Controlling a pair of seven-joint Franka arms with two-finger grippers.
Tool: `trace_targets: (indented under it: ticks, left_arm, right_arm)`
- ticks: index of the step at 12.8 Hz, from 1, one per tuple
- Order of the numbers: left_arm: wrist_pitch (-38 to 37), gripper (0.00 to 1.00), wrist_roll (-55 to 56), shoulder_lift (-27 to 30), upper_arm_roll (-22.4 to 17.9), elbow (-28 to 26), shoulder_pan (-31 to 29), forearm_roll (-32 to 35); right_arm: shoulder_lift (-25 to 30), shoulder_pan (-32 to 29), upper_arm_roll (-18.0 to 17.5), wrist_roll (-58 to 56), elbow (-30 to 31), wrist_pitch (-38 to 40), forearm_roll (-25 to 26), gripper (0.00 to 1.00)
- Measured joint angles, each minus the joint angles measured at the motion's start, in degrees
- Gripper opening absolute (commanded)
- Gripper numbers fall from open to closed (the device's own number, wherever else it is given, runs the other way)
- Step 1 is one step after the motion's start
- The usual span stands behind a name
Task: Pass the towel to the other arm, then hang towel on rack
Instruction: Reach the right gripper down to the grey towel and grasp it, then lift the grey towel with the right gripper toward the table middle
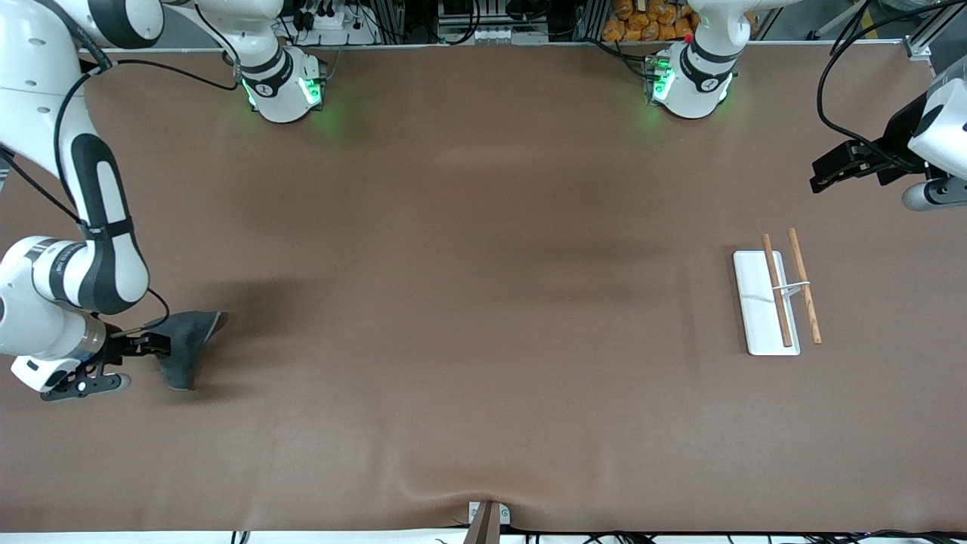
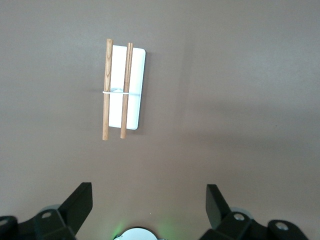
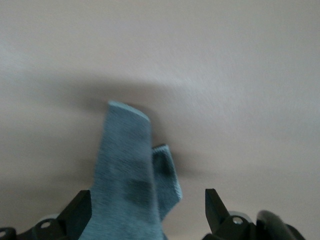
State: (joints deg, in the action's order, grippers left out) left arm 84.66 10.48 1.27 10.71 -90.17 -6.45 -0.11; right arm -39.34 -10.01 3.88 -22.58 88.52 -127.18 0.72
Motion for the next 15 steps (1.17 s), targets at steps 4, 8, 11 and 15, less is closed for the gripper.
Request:
trace_targets:
  ticks: [4, 8, 11, 15]
  left_arm:
    - [0.1, 1.0, 0.0, -0.1, 0.0, 0.0, 0.0, 0.0]
    - [0.2, 1.0, 0.0, -0.1, 0.0, 0.0, 0.0, 0.0]
    - [0.2, 1.0, 0.0, -0.1, 0.0, 0.0, 0.0, 0.0]
    - [0.2, 1.0, 0.0, -0.1, 0.0, 0.0, 0.0, 0.0]
  right_arm:
    - [-1.2, -1.2, 0.0, -0.6, 1.4, 0.3, -7.5, 0.26]
    - [-1.5, -1.3, 0.0, -0.6, 1.4, 0.9, -8.8, 0.0]
    - [-1.5, -1.3, -0.1, -0.6, 1.4, 1.1, -9.1, 0.0]
    - [-1.2, -1.2, -0.8, -0.7, 0.6, 1.0, -10.8, 0.0]
